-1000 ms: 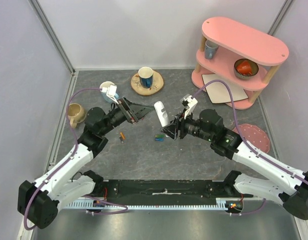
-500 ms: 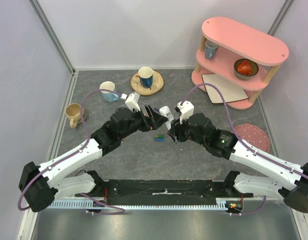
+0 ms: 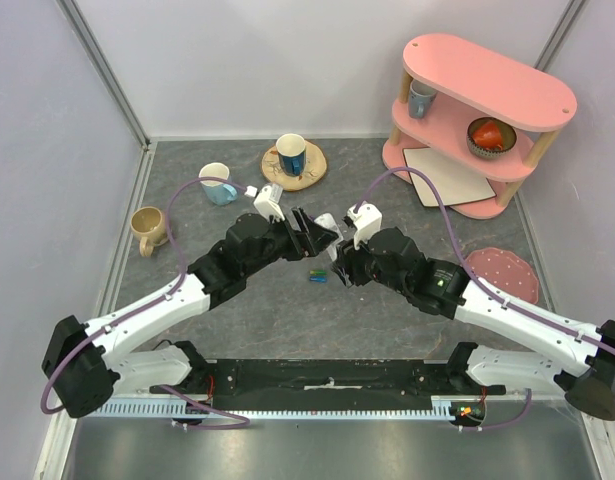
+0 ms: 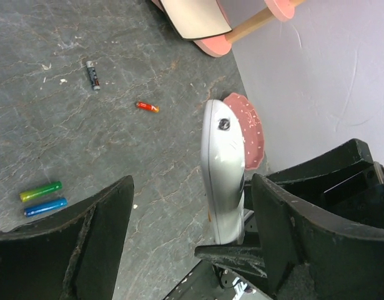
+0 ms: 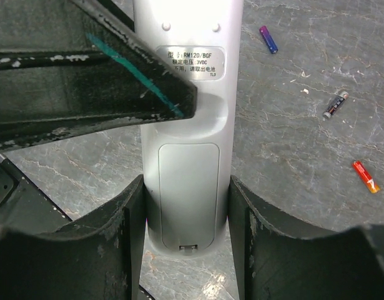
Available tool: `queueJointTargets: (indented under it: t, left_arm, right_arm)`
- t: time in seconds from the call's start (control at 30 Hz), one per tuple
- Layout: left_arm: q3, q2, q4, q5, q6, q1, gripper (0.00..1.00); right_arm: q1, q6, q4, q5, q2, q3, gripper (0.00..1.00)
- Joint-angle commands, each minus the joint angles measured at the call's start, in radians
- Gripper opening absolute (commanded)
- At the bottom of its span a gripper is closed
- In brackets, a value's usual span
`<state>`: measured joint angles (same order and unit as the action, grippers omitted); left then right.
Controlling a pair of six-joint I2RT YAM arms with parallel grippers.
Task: Load the batteries into the remote control
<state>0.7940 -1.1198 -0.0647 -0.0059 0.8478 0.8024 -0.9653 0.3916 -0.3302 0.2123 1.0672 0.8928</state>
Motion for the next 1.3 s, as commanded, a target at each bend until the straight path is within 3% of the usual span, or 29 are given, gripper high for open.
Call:
queueJointTargets:
  t: [0.0,0.33,0.6,0.67,0.7,0.73,0.9,0.93,0.97,1.03,1.07,1.13,1.17,1.27]
  left_arm:
    - [0.042,-0.029,-0.119,0.000,0.002,0.011,0.80]
    - [0.051,-0.090,-0.165,0.041,0.005,0.031,0.56]
    - [0.053,-0.112,-0.185,0.047,0.000,0.034,0.54]
    - [0.048,-0.115,-0.191,0.049,0.000,0.034,0.49]
    - [0.045,-0.114,-0.195,0.049,0.000,0.034,0.45]
    - [0.042,-0.113,-0.202,0.049,0.000,0.034,0.35]
    - [0.024,-0.110,-0.224,0.061,0.000,0.034,0.12]
    - [0.021,-0.109,-0.227,0.063,-0.001,0.034,0.02]
    - [0.014,-0.109,-0.234,0.063,-0.003,0.034,0.02]
    - [0.002,-0.095,-0.248,0.058,-0.004,0.034,0.02]
    - [-0.018,-0.086,-0.256,0.050,-0.004,0.034,0.02]
    - [-0.044,-0.065,-0.283,0.009,-0.003,0.034,0.02]
    - [-0.079,-0.033,-0.294,-0.027,-0.003,0.034,0.02]
    - [-0.157,0.041,-0.365,-0.138,-0.012,0.032,0.02]
  right_arm:
    - [-0.006,-0.013,0.034,0.010,-0.003,0.054,0.39]
    - [-0.012,-0.005,0.039,0.010,0.005,0.057,0.39]
    - [-0.016,-0.007,0.039,0.007,0.011,0.058,0.39]
    - [-0.016,-0.008,0.040,0.007,0.011,0.058,0.39]
    - [-0.015,-0.008,0.040,0.007,0.013,0.057,0.39]
    - [-0.015,-0.007,0.039,0.007,0.013,0.057,0.38]
    - [-0.018,-0.008,0.040,0.002,0.010,0.054,0.39]
    - [-0.018,-0.010,0.040,0.004,0.007,0.054,0.39]
    - [-0.016,-0.008,0.040,0.004,0.004,0.054,0.40]
    - [-0.016,-0.002,0.031,0.015,-0.001,0.058,0.48]
    - [-0.016,0.003,0.025,0.021,-0.006,0.061,0.66]
    - [-0.018,0.021,-0.009,0.042,-0.013,0.081,0.84]
    - [-0.018,0.029,-0.023,0.053,-0.025,0.089,0.98]
    - [-0.016,0.079,-0.059,0.090,-0.068,0.100,0.98]
